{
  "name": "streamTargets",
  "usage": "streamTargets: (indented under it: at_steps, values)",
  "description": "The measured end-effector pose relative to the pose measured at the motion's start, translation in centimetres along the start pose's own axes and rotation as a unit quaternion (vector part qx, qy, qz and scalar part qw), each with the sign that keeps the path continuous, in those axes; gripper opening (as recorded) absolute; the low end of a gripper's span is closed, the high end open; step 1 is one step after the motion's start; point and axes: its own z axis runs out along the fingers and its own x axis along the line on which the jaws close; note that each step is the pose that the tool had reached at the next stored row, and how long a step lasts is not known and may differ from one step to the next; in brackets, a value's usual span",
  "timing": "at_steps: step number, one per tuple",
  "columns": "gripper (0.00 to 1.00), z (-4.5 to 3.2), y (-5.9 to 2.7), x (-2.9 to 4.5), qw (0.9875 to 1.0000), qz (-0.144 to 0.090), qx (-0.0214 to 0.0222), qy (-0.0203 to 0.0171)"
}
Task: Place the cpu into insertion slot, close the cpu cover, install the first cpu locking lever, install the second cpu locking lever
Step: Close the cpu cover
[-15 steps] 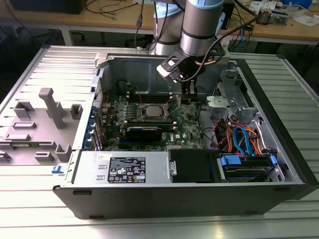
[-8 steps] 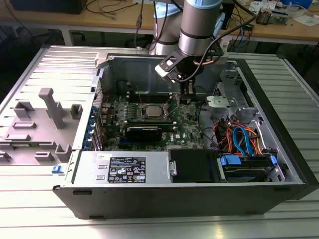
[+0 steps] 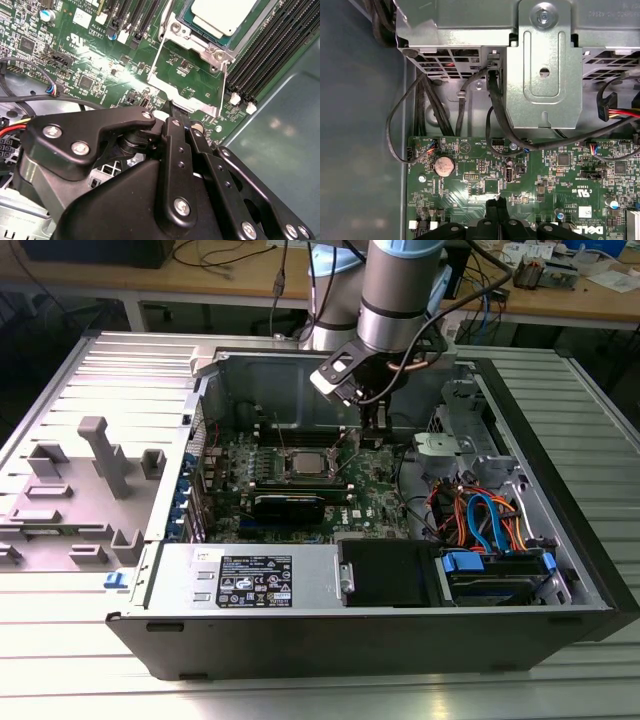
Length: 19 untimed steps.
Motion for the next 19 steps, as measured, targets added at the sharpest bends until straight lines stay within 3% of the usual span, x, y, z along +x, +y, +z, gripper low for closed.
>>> streamTargets:
  at_steps: [19]
  values:
    - [0.11, -0.01, -0.62, 0.01, 1.0, 0.0, 0.0, 0.0]
